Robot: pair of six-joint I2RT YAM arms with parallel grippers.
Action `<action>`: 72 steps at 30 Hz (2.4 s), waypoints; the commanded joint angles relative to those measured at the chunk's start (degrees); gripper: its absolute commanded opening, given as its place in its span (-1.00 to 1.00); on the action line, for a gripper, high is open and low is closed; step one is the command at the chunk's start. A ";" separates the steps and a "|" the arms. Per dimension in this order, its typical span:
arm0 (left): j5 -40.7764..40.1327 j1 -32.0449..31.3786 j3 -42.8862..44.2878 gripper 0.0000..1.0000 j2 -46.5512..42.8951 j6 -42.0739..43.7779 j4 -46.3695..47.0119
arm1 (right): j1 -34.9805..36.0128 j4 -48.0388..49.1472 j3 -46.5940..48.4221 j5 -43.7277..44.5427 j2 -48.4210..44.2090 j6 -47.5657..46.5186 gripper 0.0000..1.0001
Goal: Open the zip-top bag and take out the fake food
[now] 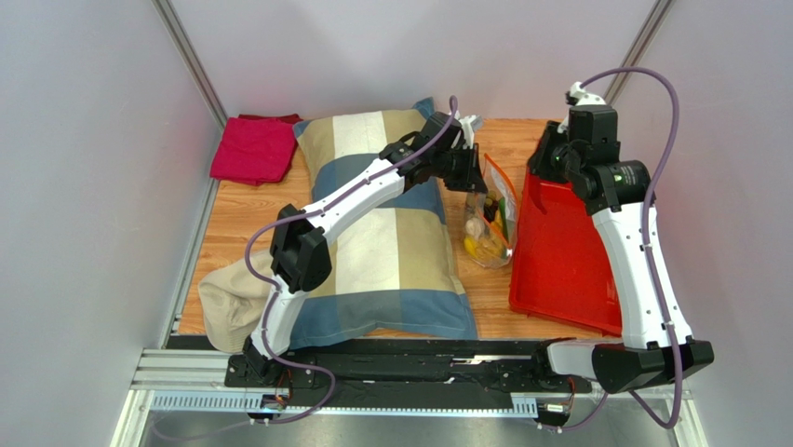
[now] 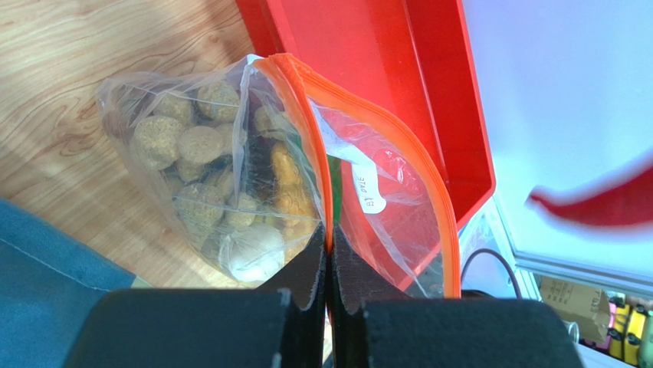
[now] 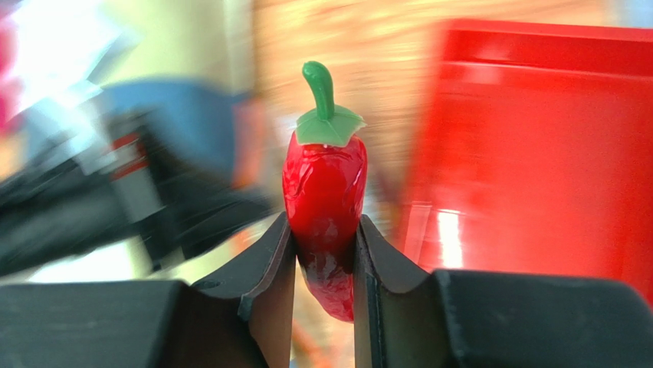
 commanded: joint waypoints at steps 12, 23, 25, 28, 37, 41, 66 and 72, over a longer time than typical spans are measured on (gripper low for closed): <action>0.66 -0.28 -0.44 -1.00 -7.07 -1.24 1.41 | -9.62 -2.71 -24.38 22.11 7.58 9.52 -0.73; 1.44 -0.80 0.79 -1.00 -5.66 -1.86 1.94 | -10.16 -7.18 -15.18 16.04 5.14 5.13 0.69; 1.27 -0.98 0.70 -1.00 -5.66 -1.68 1.94 | -7.53 -7.45 -10.34 15.61 2.94 4.60 0.60; 1.09 -0.89 0.88 -1.00 -5.66 -1.42 1.67 | -4.28 -5.62 -5.76 10.36 -0.67 4.16 0.21; 1.09 -1.16 1.67 -1.00 -5.04 -1.50 1.41 | 1.79 0.19 -10.40 -8.55 3.19 7.41 -0.45; 1.01 -1.24 1.49 -1.00 -5.13 -1.42 1.15 | 2.06 3.62 -14.54 -11.38 5.03 8.12 -0.49; 1.45 -1.68 1.14 -1.00 -4.78 -1.24 1.32 | 2.41 13.91 -27.90 -19.64 12.42 12.07 0.12; 1.36 -1.60 0.88 -1.00 -4.95 -0.45 0.79 | 2.41 12.60 -25.80 -19.29 12.95 11.37 -0.34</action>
